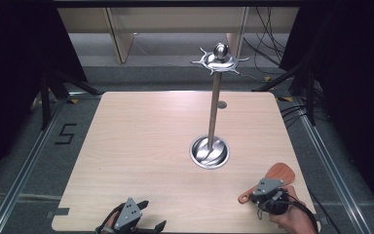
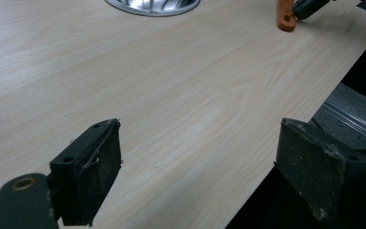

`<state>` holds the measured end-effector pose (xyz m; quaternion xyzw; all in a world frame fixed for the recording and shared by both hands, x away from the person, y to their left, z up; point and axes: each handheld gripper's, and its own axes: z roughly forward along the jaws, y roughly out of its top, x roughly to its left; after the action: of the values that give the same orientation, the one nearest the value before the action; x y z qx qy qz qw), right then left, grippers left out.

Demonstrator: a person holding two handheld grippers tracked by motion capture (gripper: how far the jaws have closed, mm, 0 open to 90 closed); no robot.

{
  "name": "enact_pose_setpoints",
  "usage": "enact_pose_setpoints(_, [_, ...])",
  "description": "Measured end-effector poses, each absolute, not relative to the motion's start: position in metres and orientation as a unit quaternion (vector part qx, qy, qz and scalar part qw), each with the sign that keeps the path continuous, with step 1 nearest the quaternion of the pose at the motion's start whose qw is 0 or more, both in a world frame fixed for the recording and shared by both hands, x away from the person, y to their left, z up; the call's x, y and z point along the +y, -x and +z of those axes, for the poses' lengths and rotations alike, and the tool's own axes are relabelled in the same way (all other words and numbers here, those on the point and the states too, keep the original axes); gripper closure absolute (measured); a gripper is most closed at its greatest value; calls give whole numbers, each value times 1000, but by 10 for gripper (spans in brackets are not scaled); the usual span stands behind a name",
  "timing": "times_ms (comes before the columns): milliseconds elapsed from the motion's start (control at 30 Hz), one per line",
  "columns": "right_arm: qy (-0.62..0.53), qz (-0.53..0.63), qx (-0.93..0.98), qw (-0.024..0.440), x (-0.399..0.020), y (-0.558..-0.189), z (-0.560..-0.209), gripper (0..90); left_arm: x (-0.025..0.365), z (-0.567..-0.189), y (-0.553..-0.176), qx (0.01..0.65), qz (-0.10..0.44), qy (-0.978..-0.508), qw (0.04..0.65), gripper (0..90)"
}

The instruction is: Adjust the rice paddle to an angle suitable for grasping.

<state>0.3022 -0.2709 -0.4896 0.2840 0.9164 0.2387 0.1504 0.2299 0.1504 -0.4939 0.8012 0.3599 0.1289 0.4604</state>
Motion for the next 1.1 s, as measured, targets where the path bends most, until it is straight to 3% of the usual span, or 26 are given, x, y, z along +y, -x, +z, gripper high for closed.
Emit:
enact_pose_setpoints(500, [-285, 233, 919, 143, -246, -351, -489, 880, 149, -494, -228, 370, 125, -792, 469, 147])
enact_pose_setpoints(1100, [-341, 219, 902, 150, -259, -401, -485, 855, 150, -493, -228, 359, 130, -797, 469, 147])
